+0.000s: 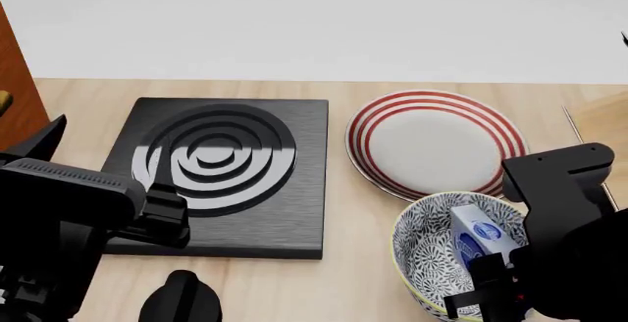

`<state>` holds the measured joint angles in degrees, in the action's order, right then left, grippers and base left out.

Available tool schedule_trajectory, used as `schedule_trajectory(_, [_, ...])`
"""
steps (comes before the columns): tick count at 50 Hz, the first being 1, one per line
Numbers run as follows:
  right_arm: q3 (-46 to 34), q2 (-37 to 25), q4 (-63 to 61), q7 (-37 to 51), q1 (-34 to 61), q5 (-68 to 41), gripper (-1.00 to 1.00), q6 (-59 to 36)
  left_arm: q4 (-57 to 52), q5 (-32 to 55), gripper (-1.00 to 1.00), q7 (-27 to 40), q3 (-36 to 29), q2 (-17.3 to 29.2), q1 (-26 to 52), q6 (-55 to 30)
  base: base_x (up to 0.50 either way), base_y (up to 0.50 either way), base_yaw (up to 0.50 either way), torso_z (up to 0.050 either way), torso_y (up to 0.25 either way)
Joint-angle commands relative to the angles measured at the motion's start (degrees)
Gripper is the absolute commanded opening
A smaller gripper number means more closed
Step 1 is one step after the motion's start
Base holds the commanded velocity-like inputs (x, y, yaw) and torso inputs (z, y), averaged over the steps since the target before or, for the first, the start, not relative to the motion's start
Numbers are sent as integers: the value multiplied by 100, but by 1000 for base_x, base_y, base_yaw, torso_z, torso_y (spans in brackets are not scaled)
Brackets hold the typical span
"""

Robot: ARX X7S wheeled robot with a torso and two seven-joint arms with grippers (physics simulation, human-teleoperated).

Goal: Pick up the cream cheese and put it in the bowl.

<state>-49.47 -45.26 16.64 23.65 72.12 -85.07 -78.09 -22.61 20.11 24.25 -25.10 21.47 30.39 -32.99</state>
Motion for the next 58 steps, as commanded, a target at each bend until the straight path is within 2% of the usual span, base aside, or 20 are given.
schedule_trajectory(1, [-23, 18, 34, -105, 57, 135, -100, 56, 4, 9, 100, 11, -15, 3, 6, 1, 0, 0, 0, 0, 0])
schedule_trajectory(4, [-29, 11, 28, -117, 61, 132, -100, 64, -8, 10, 100, 19, -16, 7, 6, -4, 0, 0, 0, 0, 3])
schedule_trajectory(5, [-35, 8, 26, -118, 63, 134, 100, 62, -11, 13, 100, 21, -15, 8, 6, -6, 0, 0, 0, 0, 0])
schedule_trajectory(26, [9, -79, -124, 12, 97, -43, 100, 63, -100, 40, 100, 68, -28, 32, -9, -43, 0, 0, 0, 0, 0])
schedule_trajectory(58, [465, -621, -1154, 1104, 70, -1183, 100, 49, -288, 124, 100, 127, -10, 85, -24, -105, 0, 0, 0, 0, 0])
